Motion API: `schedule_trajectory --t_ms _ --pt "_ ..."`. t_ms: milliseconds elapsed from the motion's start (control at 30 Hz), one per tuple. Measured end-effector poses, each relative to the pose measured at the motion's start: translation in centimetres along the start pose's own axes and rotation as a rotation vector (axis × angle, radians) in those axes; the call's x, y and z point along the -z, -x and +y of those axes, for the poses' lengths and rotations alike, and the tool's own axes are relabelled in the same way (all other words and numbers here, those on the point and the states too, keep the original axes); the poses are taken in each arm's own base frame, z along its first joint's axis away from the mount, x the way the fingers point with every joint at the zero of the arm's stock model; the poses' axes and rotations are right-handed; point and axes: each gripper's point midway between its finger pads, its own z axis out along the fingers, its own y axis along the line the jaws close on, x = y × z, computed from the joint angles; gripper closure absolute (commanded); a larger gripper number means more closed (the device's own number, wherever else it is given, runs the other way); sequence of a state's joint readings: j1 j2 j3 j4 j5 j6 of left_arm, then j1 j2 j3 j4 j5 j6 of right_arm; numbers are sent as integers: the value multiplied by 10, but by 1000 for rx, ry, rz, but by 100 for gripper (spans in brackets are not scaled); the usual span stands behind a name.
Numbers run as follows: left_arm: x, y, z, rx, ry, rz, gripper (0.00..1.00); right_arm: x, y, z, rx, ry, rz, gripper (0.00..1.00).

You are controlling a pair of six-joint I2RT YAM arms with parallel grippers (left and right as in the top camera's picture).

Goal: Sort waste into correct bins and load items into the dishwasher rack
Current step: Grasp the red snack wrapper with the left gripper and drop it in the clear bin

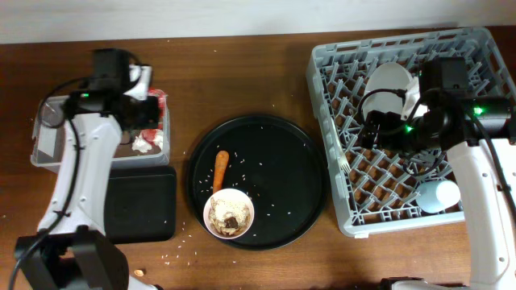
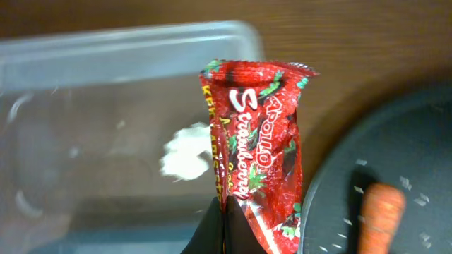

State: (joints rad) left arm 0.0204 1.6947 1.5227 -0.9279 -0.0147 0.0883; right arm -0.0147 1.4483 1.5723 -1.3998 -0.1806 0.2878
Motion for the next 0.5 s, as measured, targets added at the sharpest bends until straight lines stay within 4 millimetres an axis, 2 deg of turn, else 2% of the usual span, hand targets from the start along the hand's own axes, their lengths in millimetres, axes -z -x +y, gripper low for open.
schedule_trajectory --t_ms 33,67,100,167,200,233,267,300,333,367,400,433,467,500 --pt "-5 -6 29 112 43 22 15 0 -1 0 0 -1 3 2" --pt "-7 -12 52 194 75 32 13 0 -1 0 -1 -1 3 2" --pt "-7 -13 60 224 90 29 13 0 -1 0 0 -1 3 2" --pt "-6 -11 60 236 101 25 26 0 -2 0 -1 -2 6 2" --pt "-2 -12 58 236 99 39 38 0 -2 0 -1 -2 7 2" --pt "4 -8 52 235 82 38 38 0 -2 -1 -1 -2 8 2" --pt "8 -6 34 211 19 45 38 0 -2 -1 -1 -2 8 2" --pt "9 -6 2 150 -40 59 38 0 -2 -1 -1 -3 9 2" --pt "7 -14 -51 42 -112 88 38 0 -2 -1 -1 -3 10 2" --pt "1 -26 -94 -44 -149 106 39 0 -2 -1 -1 -3 10 1" --pt "-12 -37 -124 -94 -165 100 44 0 -2 -1 -1 -2 8 1" --pt "-31 -59 -155 -146 -180 131 47 0 -3 -1 -1 -3 10 1" --pt "-52 -92 -175 -189 -183 207 51 0 -3 -1 -1 -3 10 1" --pt "-63 -100 -179 -191 -176 219 51 0 -3 -1 -2 -3 10 2"
